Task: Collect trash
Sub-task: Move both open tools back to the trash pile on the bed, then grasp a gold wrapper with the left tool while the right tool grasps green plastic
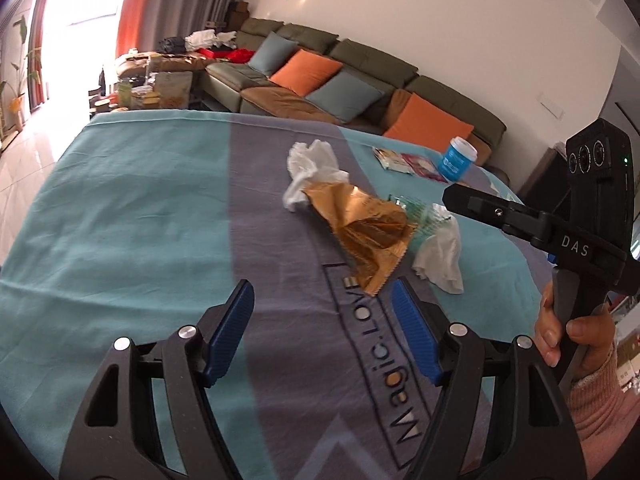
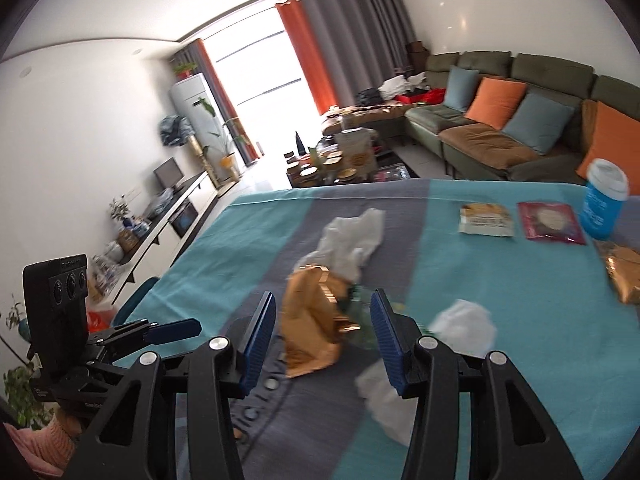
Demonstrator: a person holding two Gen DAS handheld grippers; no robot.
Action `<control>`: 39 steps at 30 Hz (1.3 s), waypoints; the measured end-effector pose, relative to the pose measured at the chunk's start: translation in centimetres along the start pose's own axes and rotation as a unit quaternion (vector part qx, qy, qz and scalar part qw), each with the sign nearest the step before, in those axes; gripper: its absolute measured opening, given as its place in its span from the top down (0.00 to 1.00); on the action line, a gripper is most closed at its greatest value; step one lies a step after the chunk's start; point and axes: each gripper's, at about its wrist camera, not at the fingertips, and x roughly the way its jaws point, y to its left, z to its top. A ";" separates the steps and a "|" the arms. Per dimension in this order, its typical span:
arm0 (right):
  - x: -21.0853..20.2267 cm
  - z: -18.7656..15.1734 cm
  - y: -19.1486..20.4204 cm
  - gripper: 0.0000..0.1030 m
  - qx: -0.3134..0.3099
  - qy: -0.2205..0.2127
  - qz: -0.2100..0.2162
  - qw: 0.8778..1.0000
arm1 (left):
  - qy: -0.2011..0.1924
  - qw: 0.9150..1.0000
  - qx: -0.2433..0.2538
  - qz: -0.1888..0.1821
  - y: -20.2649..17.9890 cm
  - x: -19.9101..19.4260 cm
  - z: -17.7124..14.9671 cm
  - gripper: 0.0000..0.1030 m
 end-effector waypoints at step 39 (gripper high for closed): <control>2.8 -0.9 -3.3 0.81 -0.030 0.060 -0.022 0.997 | 0.073 0.996 -0.017 -0.043 -1.4 7.8 2.8 0.94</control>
